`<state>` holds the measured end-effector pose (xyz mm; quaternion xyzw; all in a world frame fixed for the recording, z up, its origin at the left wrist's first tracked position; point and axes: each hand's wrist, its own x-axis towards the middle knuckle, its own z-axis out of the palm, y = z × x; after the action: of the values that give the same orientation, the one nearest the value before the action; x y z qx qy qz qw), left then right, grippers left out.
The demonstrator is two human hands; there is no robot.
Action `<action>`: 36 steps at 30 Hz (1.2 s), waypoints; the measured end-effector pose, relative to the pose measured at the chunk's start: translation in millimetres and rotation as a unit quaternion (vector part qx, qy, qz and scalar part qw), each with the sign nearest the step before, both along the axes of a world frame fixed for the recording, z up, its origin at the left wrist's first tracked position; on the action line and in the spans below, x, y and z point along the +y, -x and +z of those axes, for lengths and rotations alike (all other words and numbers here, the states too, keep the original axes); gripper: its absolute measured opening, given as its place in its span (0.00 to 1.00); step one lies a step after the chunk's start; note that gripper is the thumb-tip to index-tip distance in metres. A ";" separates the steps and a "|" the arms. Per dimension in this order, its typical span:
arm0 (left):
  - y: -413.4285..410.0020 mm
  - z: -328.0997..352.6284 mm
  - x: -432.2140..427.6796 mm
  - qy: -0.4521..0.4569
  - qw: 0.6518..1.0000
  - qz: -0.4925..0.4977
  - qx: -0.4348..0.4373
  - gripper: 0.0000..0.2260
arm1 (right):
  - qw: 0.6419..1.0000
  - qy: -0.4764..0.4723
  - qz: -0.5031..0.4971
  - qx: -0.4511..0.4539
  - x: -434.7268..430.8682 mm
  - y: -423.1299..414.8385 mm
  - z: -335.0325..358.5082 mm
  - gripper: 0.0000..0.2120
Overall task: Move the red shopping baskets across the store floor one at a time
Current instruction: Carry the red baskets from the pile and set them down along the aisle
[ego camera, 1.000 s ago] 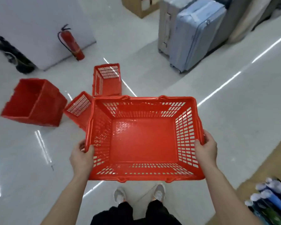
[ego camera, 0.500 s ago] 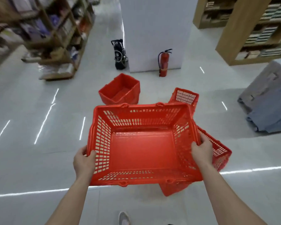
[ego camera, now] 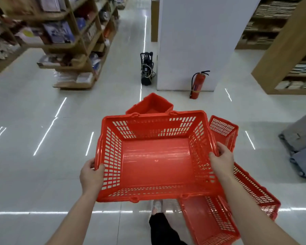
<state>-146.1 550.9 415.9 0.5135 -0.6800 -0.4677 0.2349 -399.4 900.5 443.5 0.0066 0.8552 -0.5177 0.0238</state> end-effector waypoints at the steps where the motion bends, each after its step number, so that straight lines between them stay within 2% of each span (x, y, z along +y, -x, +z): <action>1: 15.3 -3.1 -16.0 -0.002 1.000 -0.001 0.000 0.11 | 1.000 0.001 0.000 0.002 -14.8 15.0 -4.1 0.22; 5: 84.8 -10.5 -80.0 -0.002 1.000 -0.003 -0.001 0.07 | 1.000 0.013 0.013 -0.003 -81.1 84.5 -18.0 0.21; 14: 240.1 -4.9 -204.8 -0.014 0.999 -0.003 -0.045 0.08 | 0.999 0.035 0.029 -0.009 -214.7 249.3 -10.9 0.19; 25: 392.8 -69.0 -332.8 -0.070 0.992 -0.041 -0.100 0.13 | 0.999 -0.023 0.017 -0.039 -343.5 416.7 -36.3 0.21; 31: 451.9 -99.9 -369.3 -0.106 0.983 -0.042 -0.144 0.15 | 0.996 -0.080 0.028 -0.040 -403.9 494.9 -49.3 0.19; 36: 485.3 -122.0 -361.9 -0.144 0.974 -0.031 -0.173 0.19 | 0.992 -0.094 0.060 -0.064 -429.1 565.7 -87.2 0.19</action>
<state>-631.4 189.0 293.9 0.5942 -0.6510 -0.4718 0.0225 -965.1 471.4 356.3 -0.0095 0.8956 -0.4314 0.1087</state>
